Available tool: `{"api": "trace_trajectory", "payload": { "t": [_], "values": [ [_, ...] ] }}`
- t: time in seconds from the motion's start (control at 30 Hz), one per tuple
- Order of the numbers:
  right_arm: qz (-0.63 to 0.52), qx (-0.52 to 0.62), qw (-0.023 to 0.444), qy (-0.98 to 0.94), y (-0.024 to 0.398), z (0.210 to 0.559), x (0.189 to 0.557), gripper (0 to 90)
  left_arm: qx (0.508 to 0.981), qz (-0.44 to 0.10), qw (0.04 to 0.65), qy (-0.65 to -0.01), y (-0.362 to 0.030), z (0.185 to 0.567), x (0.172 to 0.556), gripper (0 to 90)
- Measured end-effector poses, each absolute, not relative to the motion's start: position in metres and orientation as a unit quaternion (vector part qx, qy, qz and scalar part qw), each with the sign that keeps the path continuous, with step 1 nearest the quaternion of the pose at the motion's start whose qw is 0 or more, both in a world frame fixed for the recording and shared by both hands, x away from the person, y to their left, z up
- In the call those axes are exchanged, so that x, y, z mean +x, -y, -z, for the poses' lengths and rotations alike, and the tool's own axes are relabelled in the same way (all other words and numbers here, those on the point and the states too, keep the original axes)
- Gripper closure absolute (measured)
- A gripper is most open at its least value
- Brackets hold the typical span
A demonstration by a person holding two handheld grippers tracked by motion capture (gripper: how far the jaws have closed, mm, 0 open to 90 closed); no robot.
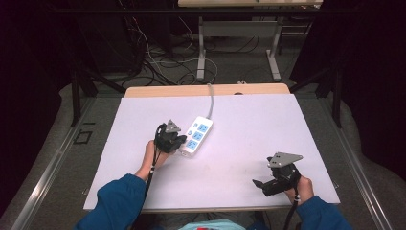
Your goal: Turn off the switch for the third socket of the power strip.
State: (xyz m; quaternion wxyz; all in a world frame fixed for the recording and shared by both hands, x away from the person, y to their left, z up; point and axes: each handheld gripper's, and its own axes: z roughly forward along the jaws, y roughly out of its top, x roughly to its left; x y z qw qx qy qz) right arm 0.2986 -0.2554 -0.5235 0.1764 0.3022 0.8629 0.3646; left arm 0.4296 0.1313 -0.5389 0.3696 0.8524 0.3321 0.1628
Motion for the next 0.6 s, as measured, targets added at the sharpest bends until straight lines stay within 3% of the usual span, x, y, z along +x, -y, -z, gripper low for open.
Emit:
{"api": "trace_trajectory", "payload": {
  "t": [0.6],
  "values": [
    [-0.366, 0.302, 0.179, -0.862, 0.2557, 0.5238, 0.2988, 3.5, 0.852, -0.163, 0.369, -0.333, -0.1304, 0.5389, 0.4291, 90.0]
  ]
}}
